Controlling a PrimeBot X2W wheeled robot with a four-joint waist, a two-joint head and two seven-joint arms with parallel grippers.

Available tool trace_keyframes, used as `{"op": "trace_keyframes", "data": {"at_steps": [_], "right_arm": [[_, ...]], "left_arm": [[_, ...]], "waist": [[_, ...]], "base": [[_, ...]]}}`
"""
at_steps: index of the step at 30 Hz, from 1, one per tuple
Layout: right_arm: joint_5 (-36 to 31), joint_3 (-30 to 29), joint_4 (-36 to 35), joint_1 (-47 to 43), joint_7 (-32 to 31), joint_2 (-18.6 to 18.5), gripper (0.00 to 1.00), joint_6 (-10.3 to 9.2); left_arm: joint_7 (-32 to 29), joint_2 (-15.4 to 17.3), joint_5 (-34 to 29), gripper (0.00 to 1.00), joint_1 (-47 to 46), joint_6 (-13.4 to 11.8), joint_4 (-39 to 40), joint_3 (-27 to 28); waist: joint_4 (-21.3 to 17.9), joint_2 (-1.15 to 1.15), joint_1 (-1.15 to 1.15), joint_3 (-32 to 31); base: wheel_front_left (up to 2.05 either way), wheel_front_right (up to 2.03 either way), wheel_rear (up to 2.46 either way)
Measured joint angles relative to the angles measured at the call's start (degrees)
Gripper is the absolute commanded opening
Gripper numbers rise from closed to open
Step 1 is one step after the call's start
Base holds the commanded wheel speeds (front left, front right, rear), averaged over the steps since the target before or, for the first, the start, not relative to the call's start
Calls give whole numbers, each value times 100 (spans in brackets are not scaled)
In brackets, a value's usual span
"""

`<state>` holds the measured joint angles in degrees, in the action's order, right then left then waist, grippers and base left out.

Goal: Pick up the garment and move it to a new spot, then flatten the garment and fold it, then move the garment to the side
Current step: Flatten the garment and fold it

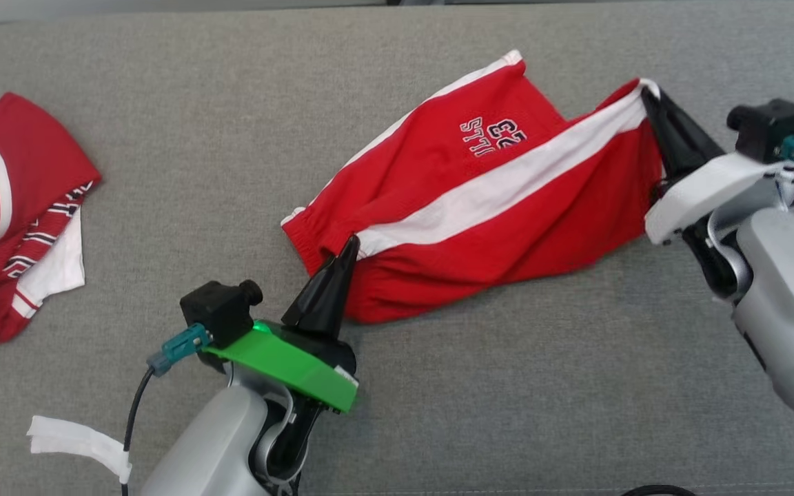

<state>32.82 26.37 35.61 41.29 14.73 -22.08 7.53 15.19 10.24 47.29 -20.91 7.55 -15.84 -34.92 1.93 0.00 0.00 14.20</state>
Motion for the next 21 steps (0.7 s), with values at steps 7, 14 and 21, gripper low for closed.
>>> {"op": "trace_keyframes", "data": {"at_steps": [7, 14, 21], "right_arm": [[-283, 56, 965, 1229, 7, 2, 0, 0], [-431, 221, 1524, 1900, 18, 40, 0, 0], [-483, 279, 1806, 2375, 25, 86, 0, 0]], "left_arm": [[0, -316, -1, 0, -413, -1, -85, 199], [0, -567, -131, 0, -619, -1, 101, 695], [0, -656, -124, 0, -799, -1, 119, 531]], "waist": [[362, 0, 0, 699], [725, 0, 1, 1271], [1018, 0, 1, 1643]], "base": [[0, 0, 0], [0, 0, 0], [0, 0, 0]]}}
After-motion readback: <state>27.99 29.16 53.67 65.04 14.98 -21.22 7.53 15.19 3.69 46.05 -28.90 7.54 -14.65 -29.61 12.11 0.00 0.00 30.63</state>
